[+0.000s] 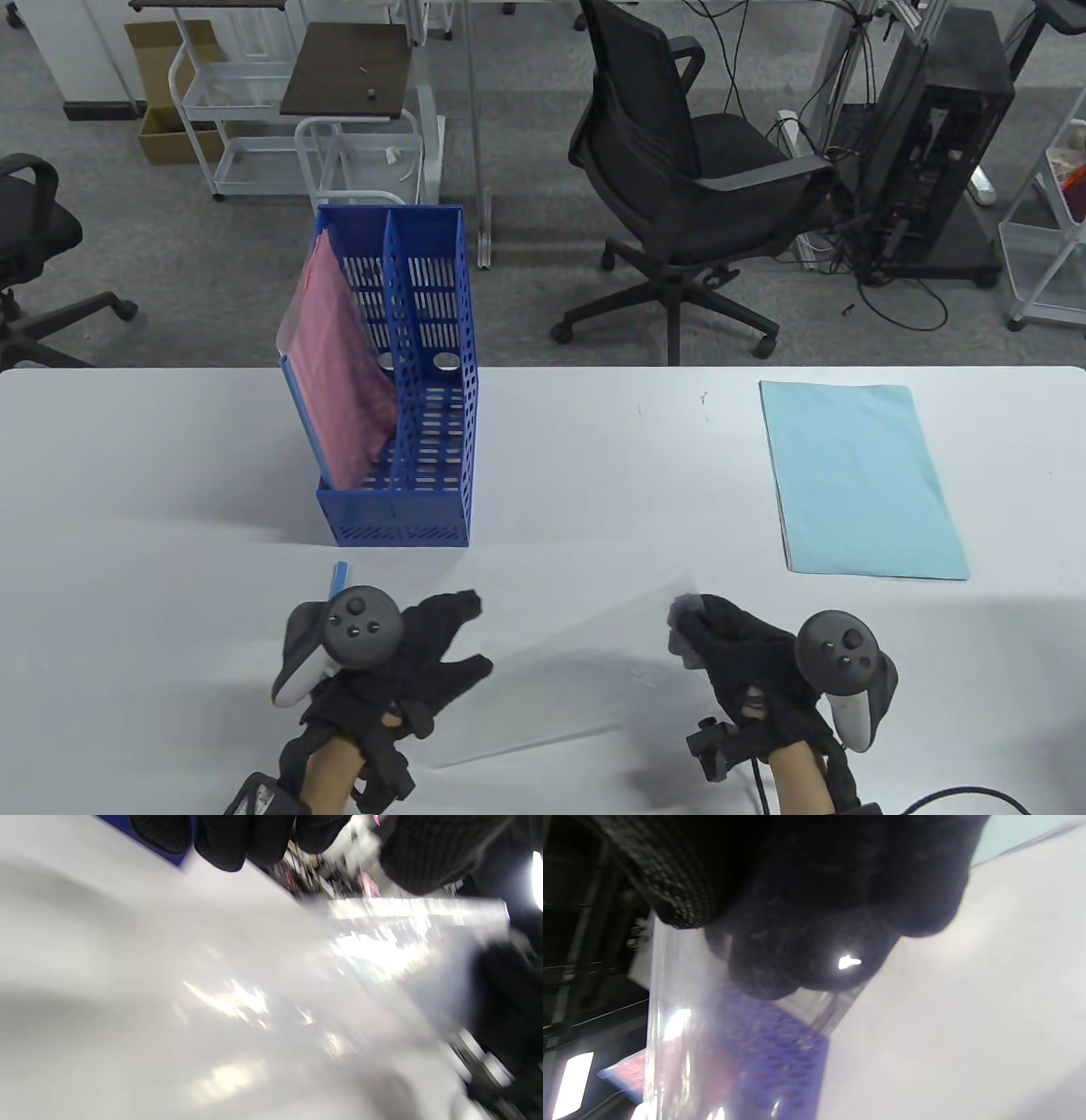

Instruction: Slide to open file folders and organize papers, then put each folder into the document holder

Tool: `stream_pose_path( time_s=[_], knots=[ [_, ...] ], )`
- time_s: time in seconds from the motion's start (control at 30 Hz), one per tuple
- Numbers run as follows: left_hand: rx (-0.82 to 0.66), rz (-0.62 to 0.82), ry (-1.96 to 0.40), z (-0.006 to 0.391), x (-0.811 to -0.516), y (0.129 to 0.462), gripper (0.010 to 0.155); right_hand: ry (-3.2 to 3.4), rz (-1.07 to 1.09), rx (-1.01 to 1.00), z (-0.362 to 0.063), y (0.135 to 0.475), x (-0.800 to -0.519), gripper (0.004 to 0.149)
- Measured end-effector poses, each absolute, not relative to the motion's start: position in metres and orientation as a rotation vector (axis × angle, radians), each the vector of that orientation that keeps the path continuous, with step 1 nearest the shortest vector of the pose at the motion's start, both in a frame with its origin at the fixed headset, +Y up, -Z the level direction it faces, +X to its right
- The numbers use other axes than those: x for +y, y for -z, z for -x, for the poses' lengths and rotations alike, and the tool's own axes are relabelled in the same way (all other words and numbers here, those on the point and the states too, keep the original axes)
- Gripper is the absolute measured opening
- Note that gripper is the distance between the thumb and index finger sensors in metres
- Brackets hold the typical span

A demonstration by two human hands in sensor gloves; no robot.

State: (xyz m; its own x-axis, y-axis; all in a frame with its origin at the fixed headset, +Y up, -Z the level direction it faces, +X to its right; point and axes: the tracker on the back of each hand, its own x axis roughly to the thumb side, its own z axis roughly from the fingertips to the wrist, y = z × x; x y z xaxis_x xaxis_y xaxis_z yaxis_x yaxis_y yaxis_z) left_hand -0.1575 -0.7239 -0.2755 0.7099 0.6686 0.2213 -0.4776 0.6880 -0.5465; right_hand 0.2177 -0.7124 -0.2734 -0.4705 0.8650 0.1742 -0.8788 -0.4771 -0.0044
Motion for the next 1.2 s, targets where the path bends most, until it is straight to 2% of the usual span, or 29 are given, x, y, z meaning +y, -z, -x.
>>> stream_pose_path(
  time_s=[0.03, 0.07, 0.1, 0.17, 0.27, 0.4, 0.47, 0.57, 0.63, 0.73, 0.87, 0.93, 1.07, 1.2],
  knots=[
    [-0.485, 0.597, -0.656, 0.144, -0.724, 0.279, 0.088, -2.04, -0.235, -0.123, -0.215, 0.271, -0.708, 0.04],
    [-0.499, 0.65, -0.671, 0.138, -0.724, 0.28, 0.087, -2.022, -0.267, -0.133, -0.213, 0.27, -0.706, 0.04],
    [-0.523, 0.689, -0.706, 0.13, -0.724, 0.282, 0.08, -1.992, -0.312, -0.155, -0.211, 0.267, -0.701, 0.04],
    [-0.528, 0.69, -0.724, 0.122, -0.723, 0.283, 0.054, -1.986, -0.344, -0.196, -0.211, 0.263, -0.694, 0.04],
    [-0.518, 0.528, -0.701, 0.122, -0.715, 0.278, 0.046, -2.019, -0.337, -0.253, -0.215, 0.259, -0.688, 0.045],
    [-0.526, 0.323, -0.747, 0.142, -0.701, 0.263, 0.045, -2.027, -0.112, -0.395, -0.237, 0.258, -0.691, 0.074],
    [-0.521, 0.223, -0.838, 0.154, -0.696, 0.255, 0.045, -1.965, -0.055, -0.378, -0.248, 0.261, -0.695, 0.083],
    [-0.535, 0.137, -0.976, 0.167, -0.691, 0.251, 0.045, -1.824, -0.123, -0.143, -0.254, 0.269, -0.705, 0.095],
    [-0.514, 0.093, -1.095, 0.174, -0.693, 0.251, 0.045, -1.758, -0.214, 0.032, -0.249, 0.274, -0.712, 0.096],
    [-0.488, 0.111, -1.239, 0.179, -0.701, 0.254, 0.045, -1.647, -0.324, 0.17, -0.232, 0.278, -0.72, 0.088],
    [-0.389, 0.153, -1.294, 0.183, -0.718, 0.259, 0.045, -1.573, -0.379, 0.237, -0.216, 0.279, -0.721, 0.053],
    [-0.324, 0.203, -1.284, 0.182, -0.725, 0.261, 0.046, -1.603, -0.293, 0.203, -0.216, 0.278, -0.721, 0.042],
    [-0.213, 0.255, -1.271, 0.177, -0.736, 0.261, 0.05, -1.675, -0.18, 0.151, -0.218, 0.277, -0.722, 0.041],
    [-0.106, 0.235, -1.147, 0.178, -0.738, 0.259, 0.069, -1.783, -0.058, 0.112, -0.225, 0.276, -0.72, 0.042]
  ],
)
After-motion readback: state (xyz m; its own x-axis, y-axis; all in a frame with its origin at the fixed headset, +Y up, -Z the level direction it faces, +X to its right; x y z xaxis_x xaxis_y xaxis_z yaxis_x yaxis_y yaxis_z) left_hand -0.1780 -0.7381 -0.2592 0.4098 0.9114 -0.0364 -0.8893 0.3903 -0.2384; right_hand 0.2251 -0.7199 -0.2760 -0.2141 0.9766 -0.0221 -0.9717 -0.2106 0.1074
